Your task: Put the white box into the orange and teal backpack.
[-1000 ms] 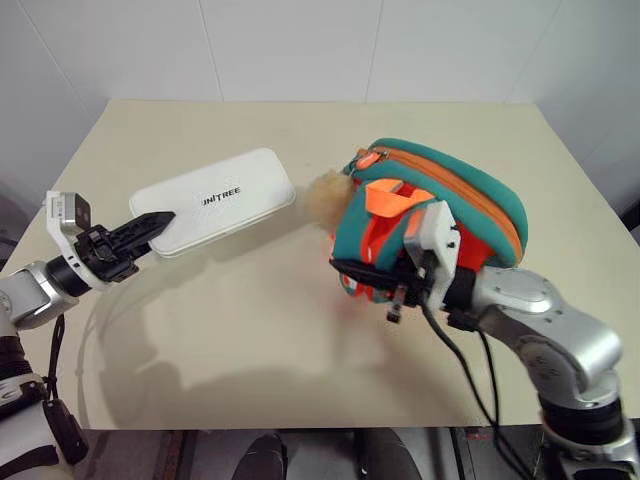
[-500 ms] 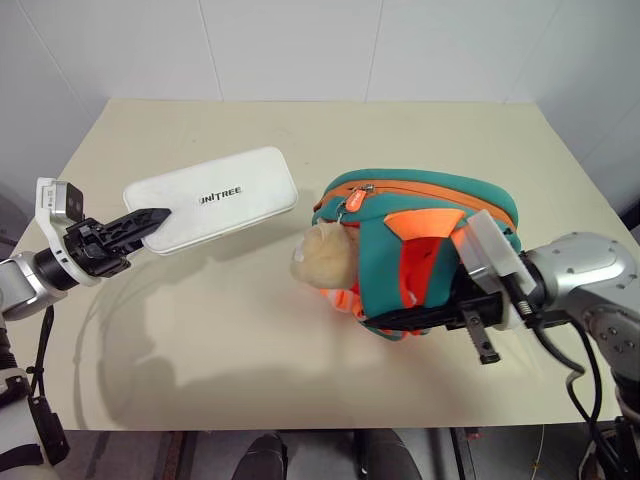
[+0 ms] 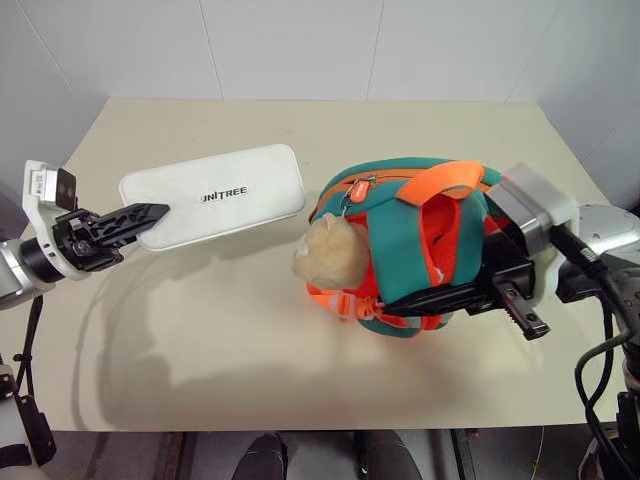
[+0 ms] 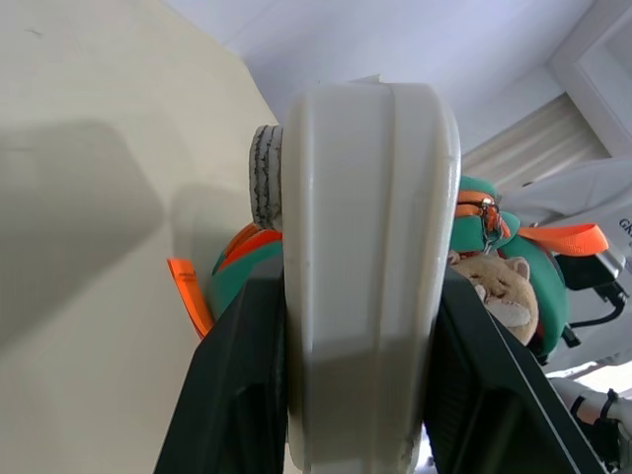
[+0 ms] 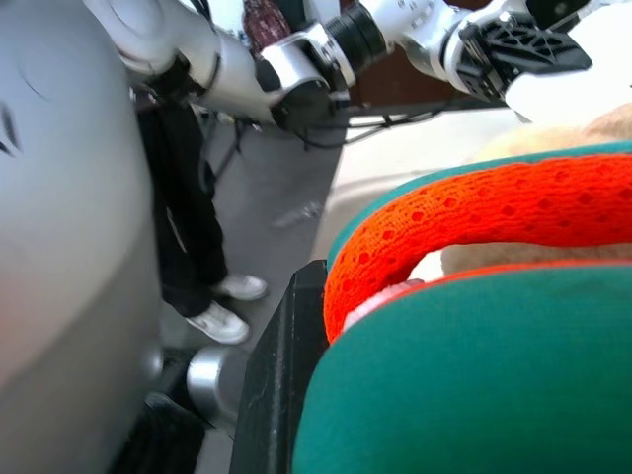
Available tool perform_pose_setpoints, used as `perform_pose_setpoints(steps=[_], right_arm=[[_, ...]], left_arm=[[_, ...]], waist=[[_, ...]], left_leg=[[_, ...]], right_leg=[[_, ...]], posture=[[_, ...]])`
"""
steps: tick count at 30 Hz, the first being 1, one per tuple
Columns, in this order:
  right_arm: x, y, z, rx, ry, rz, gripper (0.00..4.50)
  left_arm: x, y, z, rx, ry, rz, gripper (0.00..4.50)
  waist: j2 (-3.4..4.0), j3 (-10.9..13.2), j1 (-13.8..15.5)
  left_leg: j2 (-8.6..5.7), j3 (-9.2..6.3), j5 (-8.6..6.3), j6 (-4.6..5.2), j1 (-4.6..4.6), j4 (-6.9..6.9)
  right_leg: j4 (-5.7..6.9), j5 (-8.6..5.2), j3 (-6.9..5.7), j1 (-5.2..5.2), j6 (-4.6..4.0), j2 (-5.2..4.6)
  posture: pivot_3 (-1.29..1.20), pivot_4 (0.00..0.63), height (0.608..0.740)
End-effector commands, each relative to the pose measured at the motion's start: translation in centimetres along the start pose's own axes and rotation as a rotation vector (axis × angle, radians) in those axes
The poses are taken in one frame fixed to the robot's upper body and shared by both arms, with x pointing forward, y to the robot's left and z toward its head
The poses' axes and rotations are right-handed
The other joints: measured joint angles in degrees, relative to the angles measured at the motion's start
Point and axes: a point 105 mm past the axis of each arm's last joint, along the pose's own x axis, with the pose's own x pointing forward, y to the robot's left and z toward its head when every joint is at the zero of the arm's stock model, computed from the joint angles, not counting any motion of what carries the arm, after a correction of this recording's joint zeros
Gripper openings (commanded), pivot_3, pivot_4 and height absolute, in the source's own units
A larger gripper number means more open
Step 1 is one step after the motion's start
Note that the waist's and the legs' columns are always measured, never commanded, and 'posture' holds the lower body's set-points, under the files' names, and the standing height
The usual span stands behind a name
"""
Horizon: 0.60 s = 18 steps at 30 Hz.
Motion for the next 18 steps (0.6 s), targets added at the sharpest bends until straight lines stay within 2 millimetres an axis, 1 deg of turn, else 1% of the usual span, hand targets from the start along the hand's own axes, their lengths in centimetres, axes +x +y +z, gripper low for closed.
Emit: perform_pose_setpoints(steps=[1,2,6,8,11,15,18], right_arm=[[-0.2,1.5,2.1,-0.051,-0.03,0.05,0.49],[-0.2,1.7,2.1,-0.043,-0.031,0.057,0.49],[0.2,1.7,0.7,-0.017,0.003,0.048,0.49],[0.2,1.6,0.4,-0.01,0.006,0.04,0.49],[0.1,1.6,-0.3,0.011,0.014,0.028,0.49],[0.0,1.6,-0.8,0.025,0.018,0.017,0.49],[0.0,1.3,-1.0,0.033,0.018,0.01,0.49]], left_arm=[[-0.3,-1.8,0.9,0.066,0.012,-0.04,1.32],[-0.2,-1.9,0.9,0.07,0.016,-0.041,1.32],[-0.1,-2.1,0.4,0.111,0.052,-0.051,1.32],[-0.2,-2.3,0.2,0.173,0.052,-0.064,1.32],[-0.5,-3.3,0.2,0.302,0.011,-0.126,1.32],[-1.0,-3.8,0.0,0.378,0.0,-0.127,1.32],[-1.6,-4.6,0.3,0.449,-0.012,-0.133,1.32]], waist=[[0.0,0.0,0.0],[0.0,0.0,0.0],[0.0,0.0,0.0],[0.01,0.0,0.0],[0.0,0.0,0.0],[0.02,0.0,0.1],[0.02,0.0,0.0]], left_leg=[[0.0,0.0,0.0,0.0,0.0,0.0],[0.01,0.0,0.0,0.0,0.0,0.0],[0.01,0.03,-0.05,0.09,-0.01,0.01],[0.01,0.06,-0.09,0.14,-0.01,0.03],[0.03,0.09,-0.09,0.11,-0.01,0.06],[0.04,0.1,-0.1,0.11,-0.01,0.09],[0.05,0.1,-0.15,0.18,-0.01,0.14]], right_leg=[[0.0,0.0,0.0,-0.01,0.0,0.0],[0.0,0.0,-0.01,-0.01,0.0,0.01],[-0.01,0.0,-0.01,-0.01,0.0,0.01],[-0.01,0.0,0.0,-0.01,0.01,0.0],[0.0,0.0,0.01,-0.02,0.01,0.0],[-0.01,0.0,0.01,-0.02,0.0,-0.01],[-0.04,0.0,0.02,-0.02,0.0,0.0]], posture=[[0.0,0.15,0.74],[0.0,0.15,0.74],[0.0,0.15,0.74],[0.0,0.15,0.74],[0.0,0.15,0.74],[0.0,0.15,0.74],[0.0,0.15,0.74]])
